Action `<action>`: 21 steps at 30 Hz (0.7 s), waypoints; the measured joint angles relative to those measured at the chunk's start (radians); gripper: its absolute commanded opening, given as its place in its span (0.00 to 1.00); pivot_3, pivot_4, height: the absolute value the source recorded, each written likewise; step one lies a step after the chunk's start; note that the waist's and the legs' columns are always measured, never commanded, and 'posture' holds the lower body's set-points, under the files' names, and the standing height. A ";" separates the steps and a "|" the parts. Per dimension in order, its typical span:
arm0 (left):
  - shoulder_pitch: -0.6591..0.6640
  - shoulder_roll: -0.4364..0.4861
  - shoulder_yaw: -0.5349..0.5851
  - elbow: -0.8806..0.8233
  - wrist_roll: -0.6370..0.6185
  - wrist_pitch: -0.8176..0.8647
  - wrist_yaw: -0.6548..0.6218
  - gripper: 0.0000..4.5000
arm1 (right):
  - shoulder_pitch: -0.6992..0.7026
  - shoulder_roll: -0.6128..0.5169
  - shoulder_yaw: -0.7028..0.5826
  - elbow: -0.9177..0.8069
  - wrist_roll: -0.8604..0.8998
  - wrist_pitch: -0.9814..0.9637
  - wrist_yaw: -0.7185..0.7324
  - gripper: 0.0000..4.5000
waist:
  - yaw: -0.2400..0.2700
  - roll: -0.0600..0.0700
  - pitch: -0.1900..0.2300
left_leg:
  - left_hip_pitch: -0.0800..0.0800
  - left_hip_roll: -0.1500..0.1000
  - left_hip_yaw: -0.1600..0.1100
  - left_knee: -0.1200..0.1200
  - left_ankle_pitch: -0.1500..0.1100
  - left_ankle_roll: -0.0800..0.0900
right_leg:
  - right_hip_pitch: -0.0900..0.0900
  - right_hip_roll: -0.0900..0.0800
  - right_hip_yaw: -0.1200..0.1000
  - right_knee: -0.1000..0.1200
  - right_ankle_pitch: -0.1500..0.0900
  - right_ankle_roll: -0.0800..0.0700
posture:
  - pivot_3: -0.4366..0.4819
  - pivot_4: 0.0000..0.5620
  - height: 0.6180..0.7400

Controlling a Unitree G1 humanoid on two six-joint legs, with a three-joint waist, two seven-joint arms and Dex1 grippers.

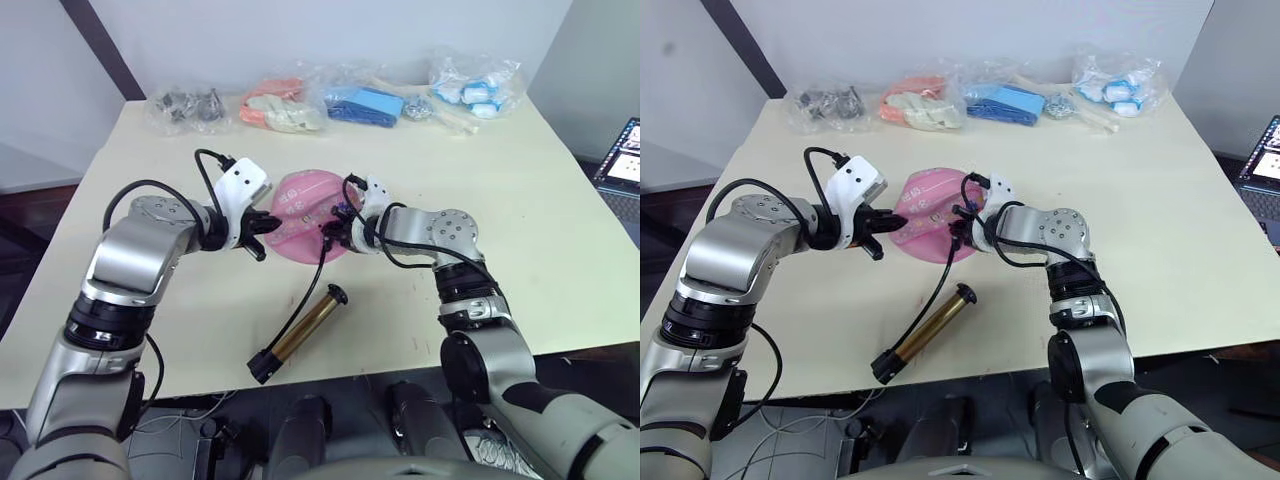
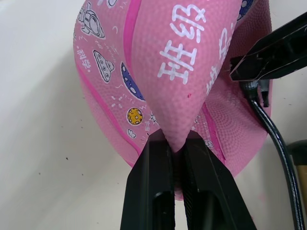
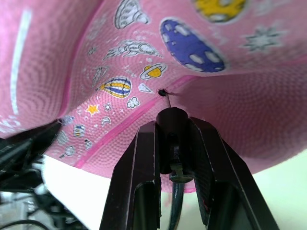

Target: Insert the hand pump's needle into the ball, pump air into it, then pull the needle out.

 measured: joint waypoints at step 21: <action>0.006 0.000 0.027 0.013 -0.026 0.028 0.000 0.00 | -0.080 0.009 -0.040 0.141 -0.313 -0.037 0.333 0.08 | -0.002 -0.001 -0.001 | 0.003 0.002 -0.001 -0.002 0.000 0.000 | 0.000 0.001 0.002 0.000 0.001 -0.002 | 0.48 0.27 1.00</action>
